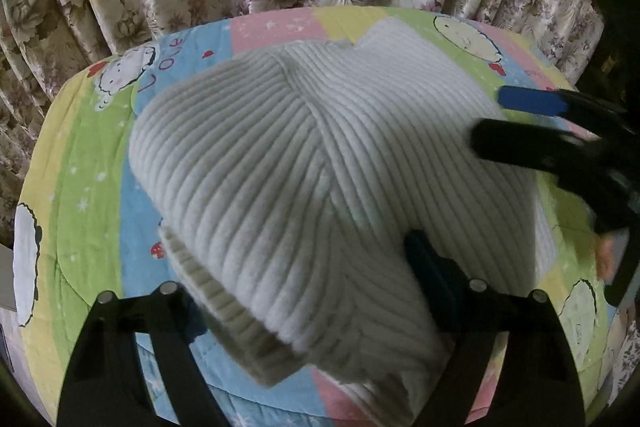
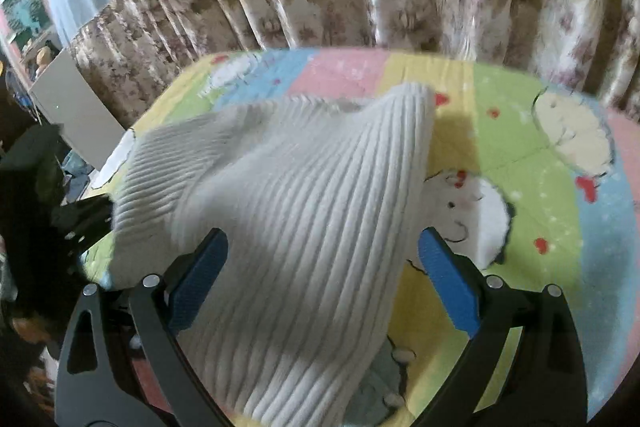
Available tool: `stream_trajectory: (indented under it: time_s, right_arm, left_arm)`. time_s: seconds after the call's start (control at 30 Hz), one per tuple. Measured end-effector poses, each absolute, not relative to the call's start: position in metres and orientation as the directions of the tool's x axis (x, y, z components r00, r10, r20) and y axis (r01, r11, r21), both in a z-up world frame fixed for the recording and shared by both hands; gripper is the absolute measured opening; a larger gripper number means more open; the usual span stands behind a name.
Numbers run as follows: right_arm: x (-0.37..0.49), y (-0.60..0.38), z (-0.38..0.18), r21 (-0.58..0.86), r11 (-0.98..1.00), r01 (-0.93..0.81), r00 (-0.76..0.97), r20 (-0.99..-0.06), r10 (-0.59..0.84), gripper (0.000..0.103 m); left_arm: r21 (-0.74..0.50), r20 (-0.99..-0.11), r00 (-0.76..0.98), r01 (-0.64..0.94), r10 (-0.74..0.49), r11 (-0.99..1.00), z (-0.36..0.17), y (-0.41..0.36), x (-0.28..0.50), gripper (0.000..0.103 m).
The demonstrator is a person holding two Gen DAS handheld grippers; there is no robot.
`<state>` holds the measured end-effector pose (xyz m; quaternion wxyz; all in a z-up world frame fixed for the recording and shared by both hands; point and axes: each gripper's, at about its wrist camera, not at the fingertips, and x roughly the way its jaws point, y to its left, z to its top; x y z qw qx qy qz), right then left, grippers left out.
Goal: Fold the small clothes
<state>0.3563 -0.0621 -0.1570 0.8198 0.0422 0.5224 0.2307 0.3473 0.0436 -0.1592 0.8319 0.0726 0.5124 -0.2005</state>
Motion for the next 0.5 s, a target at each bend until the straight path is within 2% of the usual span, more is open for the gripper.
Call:
stream_trajectory:
  time_s: [0.13, 0.33, 0.4, 0.5]
  right_arm:
    - [0.368, -0.061, -0.178, 0.368, 0.876, -0.311, 0.278, -0.846, 0.454, 0.097]
    - [0.374, -0.051, -0.181, 0.338, 0.868, -0.363, 0.228, -0.871, 0.435, 0.098]
    - [0.377, -0.05, -0.181, 0.336, 0.858, -0.389, 0.214, -0.873, 0.439, 0.095]
    - [0.375, -0.042, -0.175, 0.309, 0.842, -0.442, 0.197, -0.882, 0.427, 0.083]
  left_arm:
    - [-0.078, -0.884, 0.394, 0.408, -0.252, 0.91, -0.16, 0.042, 0.348, 0.086]
    - [-0.09, -0.888, 0.376, 0.424, -0.265, 0.901, -0.161, 0.042, 0.352, 0.086]
    - [-0.1, -0.888, 0.37, 0.426, -0.274, 0.899, -0.162, 0.043, 0.352, 0.086]
    - [-0.113, -0.886, 0.365, 0.428, -0.286, 0.897, -0.162, 0.043, 0.353, 0.086]
